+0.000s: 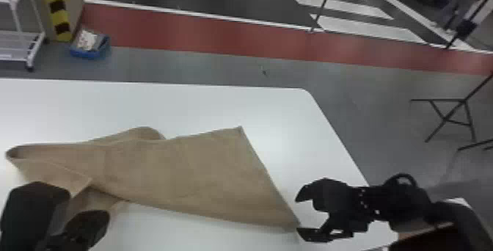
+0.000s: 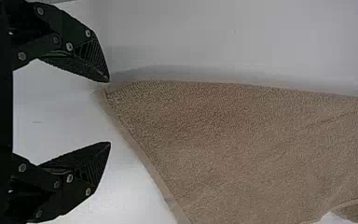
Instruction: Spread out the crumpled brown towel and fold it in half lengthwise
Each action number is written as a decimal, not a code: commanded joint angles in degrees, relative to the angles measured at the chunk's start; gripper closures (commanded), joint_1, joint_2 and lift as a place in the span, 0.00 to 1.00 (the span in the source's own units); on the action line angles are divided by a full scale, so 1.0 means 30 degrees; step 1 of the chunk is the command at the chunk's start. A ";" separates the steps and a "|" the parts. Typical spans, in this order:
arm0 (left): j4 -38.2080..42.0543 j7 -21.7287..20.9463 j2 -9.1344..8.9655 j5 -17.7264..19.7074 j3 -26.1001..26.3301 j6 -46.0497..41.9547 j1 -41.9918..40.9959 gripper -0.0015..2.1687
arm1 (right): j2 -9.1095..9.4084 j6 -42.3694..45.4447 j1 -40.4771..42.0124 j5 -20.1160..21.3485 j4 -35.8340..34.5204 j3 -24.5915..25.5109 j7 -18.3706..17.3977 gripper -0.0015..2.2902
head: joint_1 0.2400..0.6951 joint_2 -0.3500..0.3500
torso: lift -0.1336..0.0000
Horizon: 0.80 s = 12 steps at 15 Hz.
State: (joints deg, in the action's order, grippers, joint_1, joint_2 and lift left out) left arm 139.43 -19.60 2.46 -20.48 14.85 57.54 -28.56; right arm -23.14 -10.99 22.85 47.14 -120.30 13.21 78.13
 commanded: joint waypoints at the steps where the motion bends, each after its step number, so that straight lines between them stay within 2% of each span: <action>1: 0.0016 0.0000 0.0000 0.0002 -0.0027 0.0026 -0.0001 0.75 | 0.0009 0.0044 0.0001 0.0076 0.0081 -0.0068 0.0063 0.21 | 1.00 0.02 | 0.07; 6: -0.0072 0.0000 0.0030 0.0031 0.0002 0.0026 0.0028 0.75 | 0.0067 0.0279 -0.0087 0.0135 0.0315 -0.0068 0.0063 0.28 | 1.00 0.02 | 0.07; 7: -0.0101 0.0000 0.0030 0.0031 -0.0027 -0.0033 0.0028 0.75 | 0.0038 0.0279 -0.0145 0.0106 0.0403 -0.0068 0.0063 0.34 | 1.00 0.02 | 0.07; 9: -0.0130 0.0000 0.0030 0.0090 -0.0057 -0.0033 0.0087 0.75 | 0.0038 0.0279 -0.0174 0.0106 0.0403 -0.0068 0.0063 0.34 | 1.00 0.02 | 0.07; 10: -0.0130 0.0000 0.0030 0.0090 -0.0057 0.0026 0.0087 0.75 | 0.0067 0.0337 -0.0204 0.0106 0.0432 -0.0068 0.0063 0.43 | 1.00 0.02 | 0.07; 12: -0.0160 0.0000 0.0030 0.0119 -0.0086 -0.0033 0.0146 0.75 | 0.0009 0.0396 -0.0350 -0.0041 0.0462 0.0020 0.0063 0.47 | 1.00 0.03 | 0.07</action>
State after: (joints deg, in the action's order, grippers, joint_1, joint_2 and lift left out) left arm 139.01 -19.60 2.55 -20.20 14.66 57.46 -28.23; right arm -23.01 -9.88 22.05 47.39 -118.98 13.04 78.13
